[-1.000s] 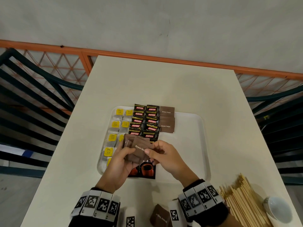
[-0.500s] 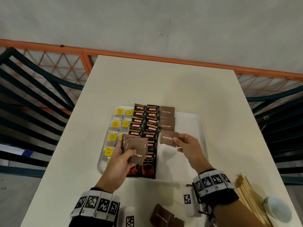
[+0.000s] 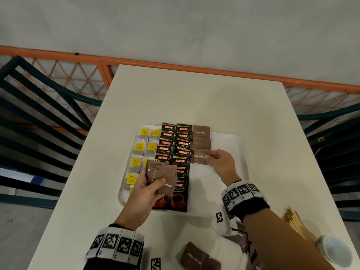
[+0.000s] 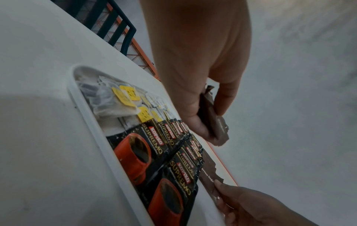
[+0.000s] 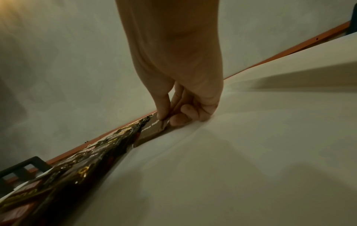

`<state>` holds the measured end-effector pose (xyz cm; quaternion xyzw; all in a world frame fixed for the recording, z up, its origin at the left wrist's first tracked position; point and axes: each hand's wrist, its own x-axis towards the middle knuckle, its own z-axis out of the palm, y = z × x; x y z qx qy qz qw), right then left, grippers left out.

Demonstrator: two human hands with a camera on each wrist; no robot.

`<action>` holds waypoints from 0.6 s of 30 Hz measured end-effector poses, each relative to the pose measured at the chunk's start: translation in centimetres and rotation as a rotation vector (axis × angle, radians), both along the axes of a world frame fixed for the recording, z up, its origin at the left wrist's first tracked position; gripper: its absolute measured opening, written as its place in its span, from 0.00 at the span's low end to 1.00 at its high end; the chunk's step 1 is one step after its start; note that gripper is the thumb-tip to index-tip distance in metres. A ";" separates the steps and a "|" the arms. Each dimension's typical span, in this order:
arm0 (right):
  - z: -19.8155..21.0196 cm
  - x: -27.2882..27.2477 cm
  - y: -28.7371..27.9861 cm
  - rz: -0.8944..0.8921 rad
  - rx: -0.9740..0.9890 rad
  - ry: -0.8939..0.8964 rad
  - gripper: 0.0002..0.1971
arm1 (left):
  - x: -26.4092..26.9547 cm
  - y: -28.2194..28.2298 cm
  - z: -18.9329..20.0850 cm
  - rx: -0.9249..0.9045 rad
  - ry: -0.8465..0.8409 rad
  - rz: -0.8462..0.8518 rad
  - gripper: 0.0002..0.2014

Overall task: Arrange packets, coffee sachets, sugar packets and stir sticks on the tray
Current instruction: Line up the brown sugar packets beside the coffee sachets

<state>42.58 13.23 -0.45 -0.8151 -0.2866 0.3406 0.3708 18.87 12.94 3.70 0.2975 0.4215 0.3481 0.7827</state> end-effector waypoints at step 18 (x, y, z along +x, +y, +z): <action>5.5 -7.2 -3.8 0.380 -0.015 0.201 0.21 | 0.5 -0.2 -0.3 0.082 0.108 0.025 0.24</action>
